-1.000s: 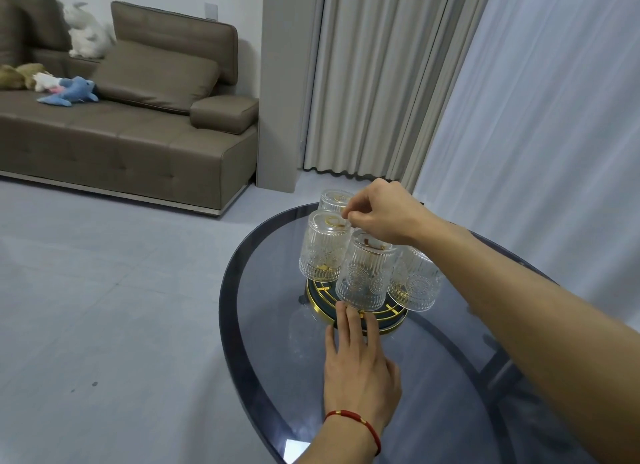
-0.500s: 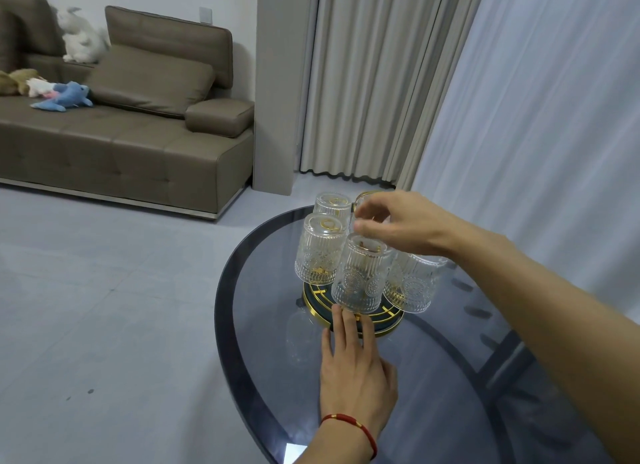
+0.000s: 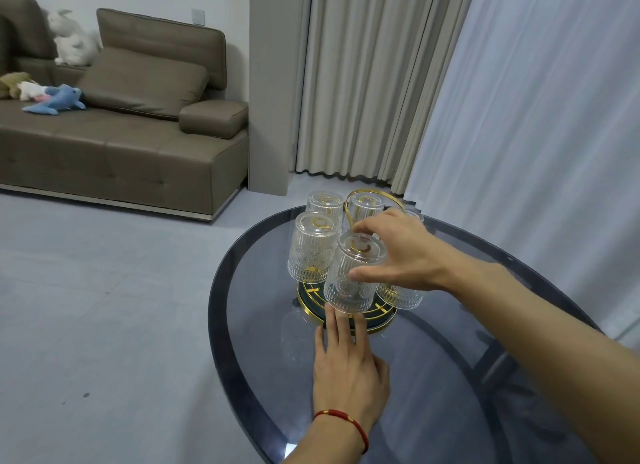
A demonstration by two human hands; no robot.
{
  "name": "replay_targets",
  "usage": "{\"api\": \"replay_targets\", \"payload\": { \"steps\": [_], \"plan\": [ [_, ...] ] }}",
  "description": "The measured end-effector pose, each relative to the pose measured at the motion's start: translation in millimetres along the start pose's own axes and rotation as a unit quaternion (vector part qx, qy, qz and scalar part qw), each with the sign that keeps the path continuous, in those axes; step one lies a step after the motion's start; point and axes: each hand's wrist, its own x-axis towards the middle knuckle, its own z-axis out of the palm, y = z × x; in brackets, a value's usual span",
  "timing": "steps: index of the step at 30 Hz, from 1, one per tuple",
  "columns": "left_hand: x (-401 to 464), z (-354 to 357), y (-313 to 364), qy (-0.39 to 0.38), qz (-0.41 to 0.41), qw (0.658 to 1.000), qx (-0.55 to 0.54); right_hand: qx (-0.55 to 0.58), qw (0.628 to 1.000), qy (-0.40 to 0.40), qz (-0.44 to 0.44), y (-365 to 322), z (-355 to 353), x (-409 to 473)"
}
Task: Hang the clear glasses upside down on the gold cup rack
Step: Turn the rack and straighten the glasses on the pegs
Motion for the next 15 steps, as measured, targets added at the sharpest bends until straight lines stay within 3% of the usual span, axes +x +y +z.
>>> {"api": "replay_targets", "payload": {
  "steps": [15],
  "plan": [
    [0.5,-0.1,0.2,0.001,-0.008,1.000,0.017,-0.063,0.997,0.037,-0.022,-2.2,9.6,-4.1]
  ]
}}
